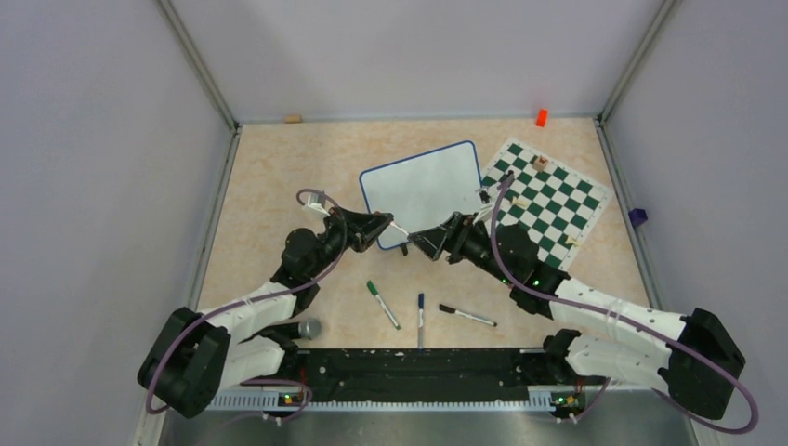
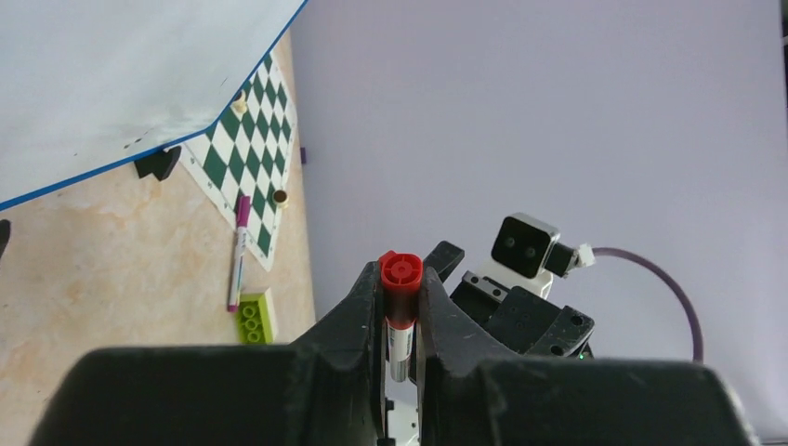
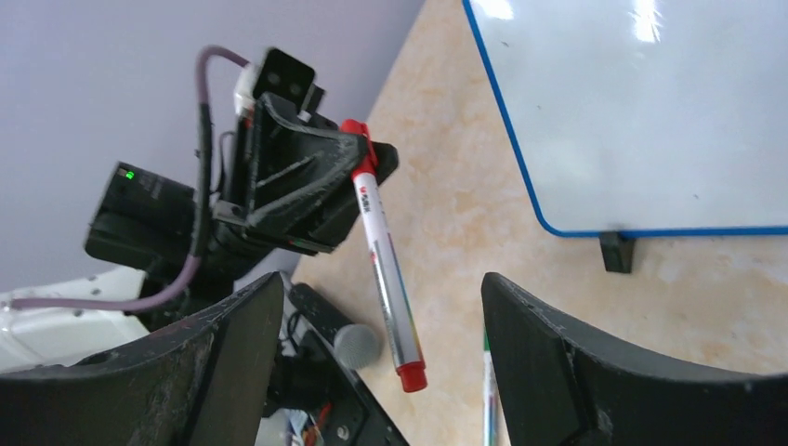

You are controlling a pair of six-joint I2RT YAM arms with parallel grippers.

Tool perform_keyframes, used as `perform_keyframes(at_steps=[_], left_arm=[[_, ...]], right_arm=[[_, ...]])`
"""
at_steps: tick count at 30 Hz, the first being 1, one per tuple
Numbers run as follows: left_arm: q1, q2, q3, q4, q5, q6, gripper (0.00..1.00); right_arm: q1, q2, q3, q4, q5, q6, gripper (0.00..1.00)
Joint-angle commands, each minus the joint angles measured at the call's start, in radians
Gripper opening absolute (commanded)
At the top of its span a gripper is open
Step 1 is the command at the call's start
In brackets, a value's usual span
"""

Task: Write a sentence on the whiteboard
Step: Pass from the right arm to the left, then open the pen cap of the whiteboard marker.

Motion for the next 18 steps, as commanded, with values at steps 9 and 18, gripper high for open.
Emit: perform_keyframes(at_steps=[9,18], left_arm=[[-0.009,-0.03,0.008,0.118,-0.086,-0.1,0.0],[-0.027,-0.05,0.022,0.074,-0.08,-0.099,0.0]], right_arm=[[0.081,0.088,0.069,0.252,0.119,0.037,0.56],[0.082,0.147,0.085,0.277,0.111,0.042,0.43]])
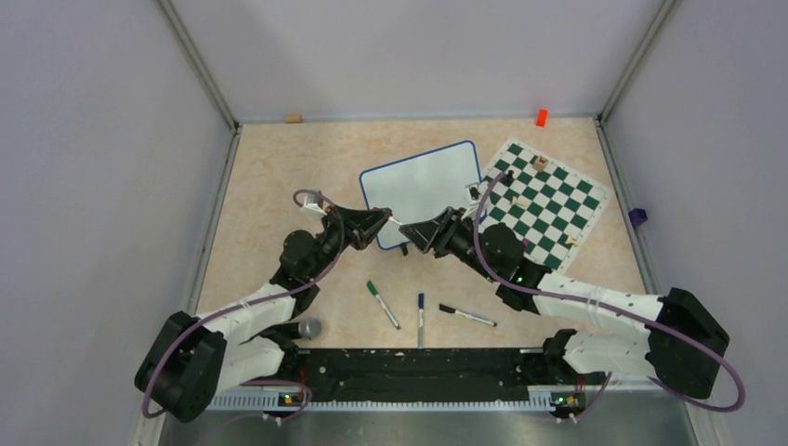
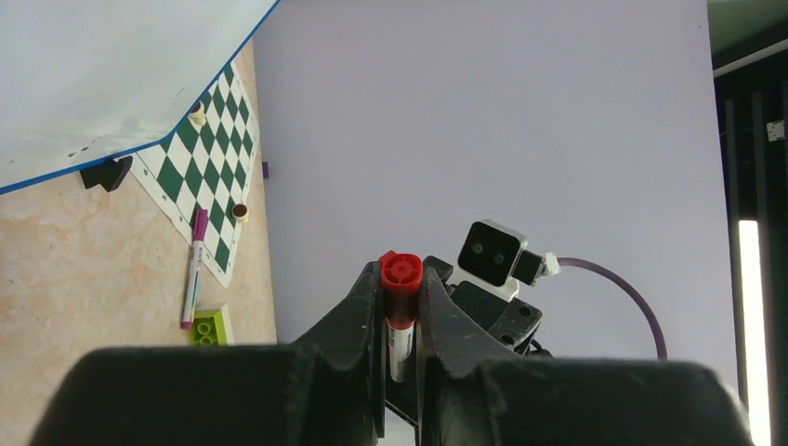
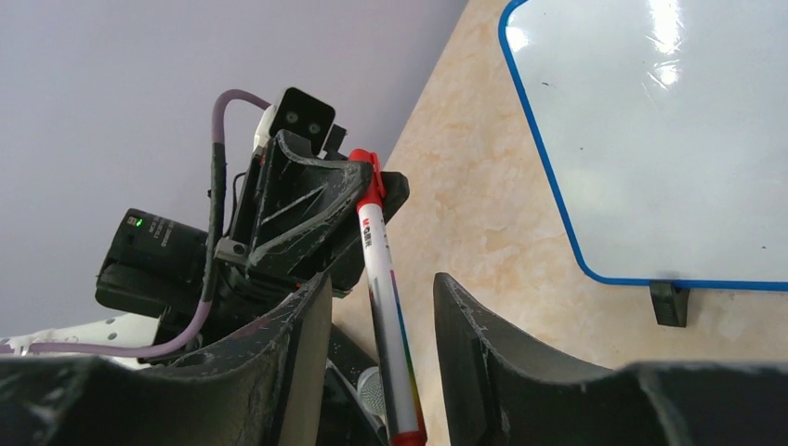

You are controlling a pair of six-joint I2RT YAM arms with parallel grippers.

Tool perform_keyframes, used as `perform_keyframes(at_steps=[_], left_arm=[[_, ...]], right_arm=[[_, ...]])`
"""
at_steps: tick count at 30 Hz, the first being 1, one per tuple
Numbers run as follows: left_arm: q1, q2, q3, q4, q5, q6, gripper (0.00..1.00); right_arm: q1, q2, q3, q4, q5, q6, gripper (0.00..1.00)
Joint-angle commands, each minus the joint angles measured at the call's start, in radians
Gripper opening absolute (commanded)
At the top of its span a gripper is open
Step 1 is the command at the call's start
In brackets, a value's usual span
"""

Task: Write a sentence on the whiteboard
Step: Open the pen cap of the whiteboard marker.

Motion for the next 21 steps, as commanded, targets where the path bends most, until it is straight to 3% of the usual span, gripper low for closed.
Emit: perform_keyframes(at_steps=[1,10,21], left_arm=[[-0.013,-0.022,0.026,0.027,-0.002,-0.002,0.0],[-0.032,-0.011,0.018,0.033,-0.009,-0.016,0.0],[-0.052,0.016,0.013,0.06,-0.018,-0.024,0.0]], right_arm=[[0.011,0.023,0.05,0.072,0.0,0.0,0.43],[0.01,0.033,0.074,0.061,-0.003,-0.009,0.41],[0.01,0.053,0.085,0.066,-0.014,0.0,0.27]])
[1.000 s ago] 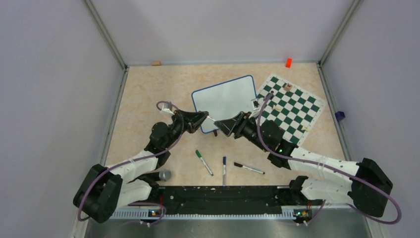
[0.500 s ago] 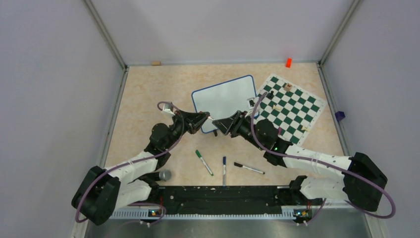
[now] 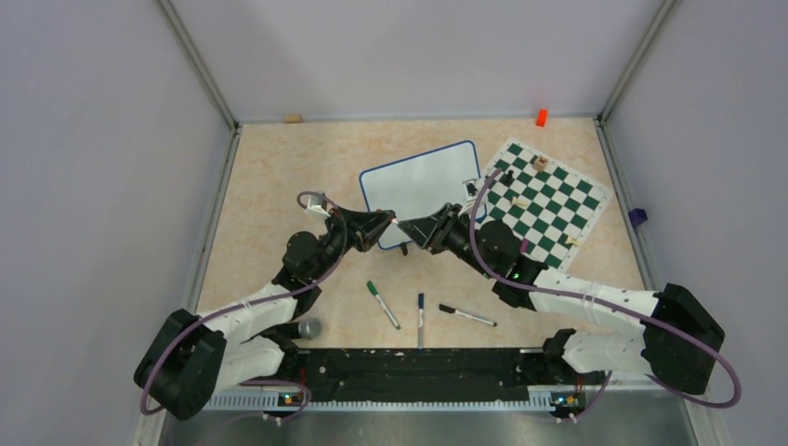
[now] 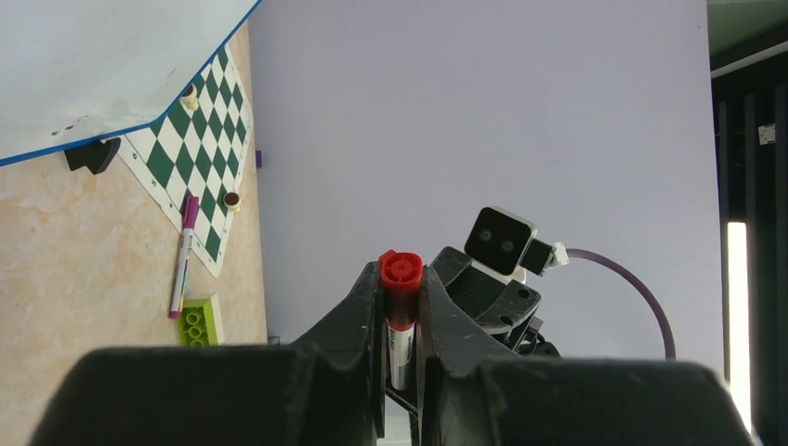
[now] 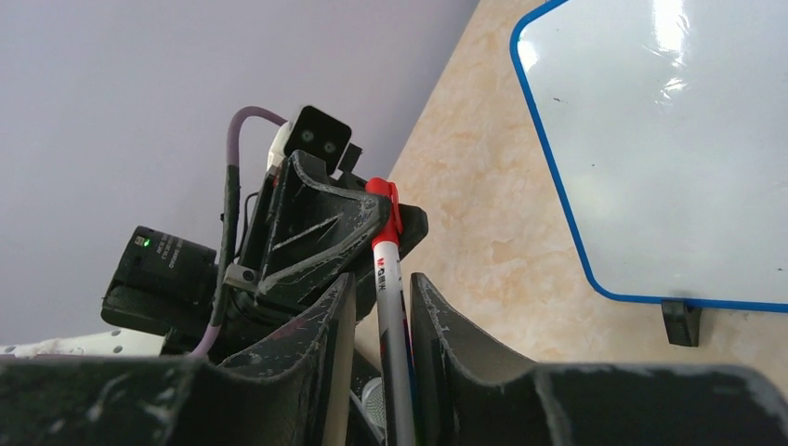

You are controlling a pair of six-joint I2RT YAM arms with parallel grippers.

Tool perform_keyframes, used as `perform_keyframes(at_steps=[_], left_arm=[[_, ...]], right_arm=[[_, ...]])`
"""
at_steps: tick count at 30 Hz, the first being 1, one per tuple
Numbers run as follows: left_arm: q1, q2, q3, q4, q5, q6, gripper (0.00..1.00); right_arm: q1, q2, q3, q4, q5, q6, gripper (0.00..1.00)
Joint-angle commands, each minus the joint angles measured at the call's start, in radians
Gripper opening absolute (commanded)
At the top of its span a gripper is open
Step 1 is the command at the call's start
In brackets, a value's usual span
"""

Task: Write a sentence on the whiteboard
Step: Open the pen cap of the whiteboard marker.

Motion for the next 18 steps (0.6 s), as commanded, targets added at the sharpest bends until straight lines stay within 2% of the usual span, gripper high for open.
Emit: perform_keyframes(at_steps=[1,5,8,10,13,18], left_arm=[[-0.015,0.015,0.012,0.06,-0.003,-0.001,0.0],[-0.015,0.017,0.011,0.063,-0.006,-0.003,0.0],[-0.016,0.017,0.013,0.063,-0.009,-0.003,0.0],[-0.015,0.017,0.014,0.062,-0.008,-0.003,0.0],[-0.015,0.018,0.016,0.062,-0.006,-0.002,0.0],[-0.015,0.019,0.014,0.064,-0.006,-0.003,0.0]], right_arm=[[0.011,0.011,0.047,0.042,-0.009,0.001,0.26],[0.011,0.008,0.045,0.039,-0.009,0.001,0.24],[0.011,0.009,0.047,0.031,-0.022,0.0,0.36],[0.011,0.011,0.049,0.024,-0.028,-0.001,0.35],[0.011,0.011,0.048,0.025,-0.03,0.001,0.28],[0.01,0.014,0.046,0.03,-0.032,0.003,0.29]])
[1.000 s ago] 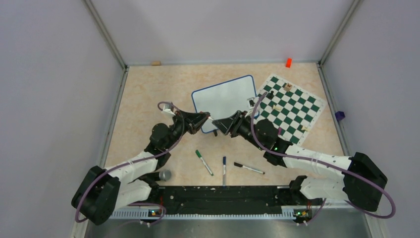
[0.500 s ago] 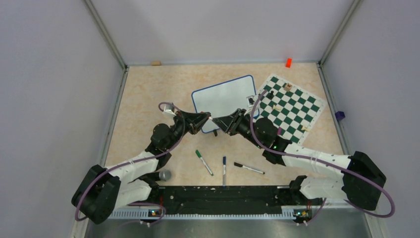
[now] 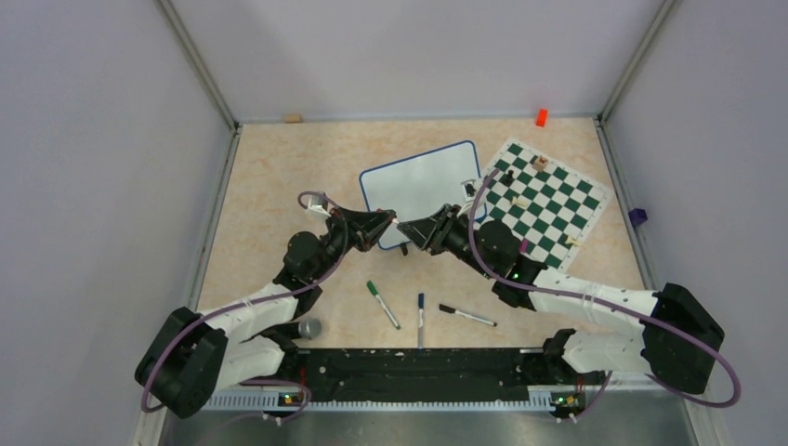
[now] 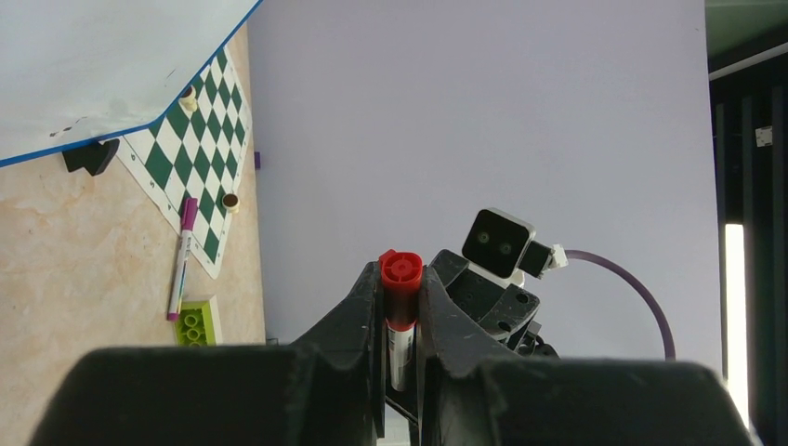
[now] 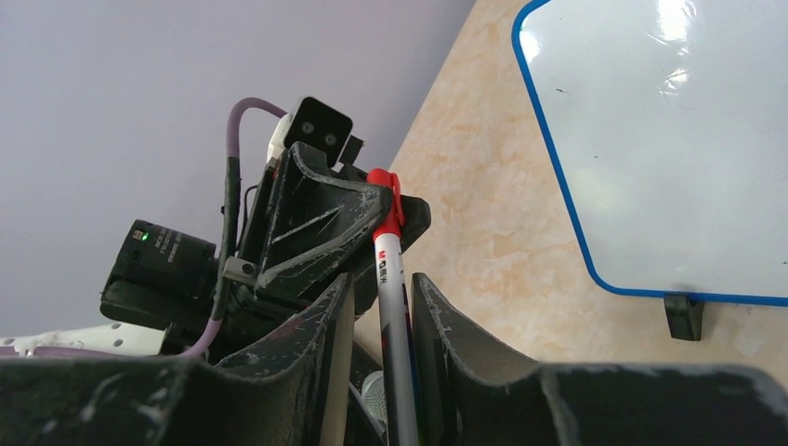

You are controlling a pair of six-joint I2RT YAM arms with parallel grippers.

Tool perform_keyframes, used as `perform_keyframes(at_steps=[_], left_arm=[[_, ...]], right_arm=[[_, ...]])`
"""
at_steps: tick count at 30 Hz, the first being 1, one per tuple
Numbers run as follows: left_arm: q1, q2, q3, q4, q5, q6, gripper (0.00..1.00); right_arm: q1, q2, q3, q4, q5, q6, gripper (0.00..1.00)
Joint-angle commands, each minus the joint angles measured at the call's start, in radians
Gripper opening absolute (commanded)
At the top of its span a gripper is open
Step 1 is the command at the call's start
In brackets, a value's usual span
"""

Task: Write a sentence on the whiteboard
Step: Open the pen cap of the whiteboard marker.

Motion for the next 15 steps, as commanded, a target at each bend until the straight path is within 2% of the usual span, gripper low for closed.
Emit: perform_keyframes(at_steps=[1,5,6,9,15], left_arm=[[-0.01,0.006,0.014,0.048,0.005,0.003,0.0],[-0.016,0.008,0.014,0.05,0.003,0.002,0.0],[-0.016,0.007,0.013,0.051,0.003,0.002,0.0],[-0.018,0.007,-0.001,0.074,-0.006,-0.004,0.0],[-0.015,-0.025,-0.062,0.082,-0.092,-0.014,0.0]], right_arm=[[0.01,0.01,0.046,0.041,-0.023,0.004,0.29],[0.01,0.018,0.048,0.047,-0.028,0.01,0.27],[0.011,0.02,0.046,0.052,-0.029,0.01,0.23],[0.01,0.016,0.043,0.058,-0.023,0.012,0.0],[0.01,-0.072,-0.023,0.011,-0.009,0.023,0.0]])
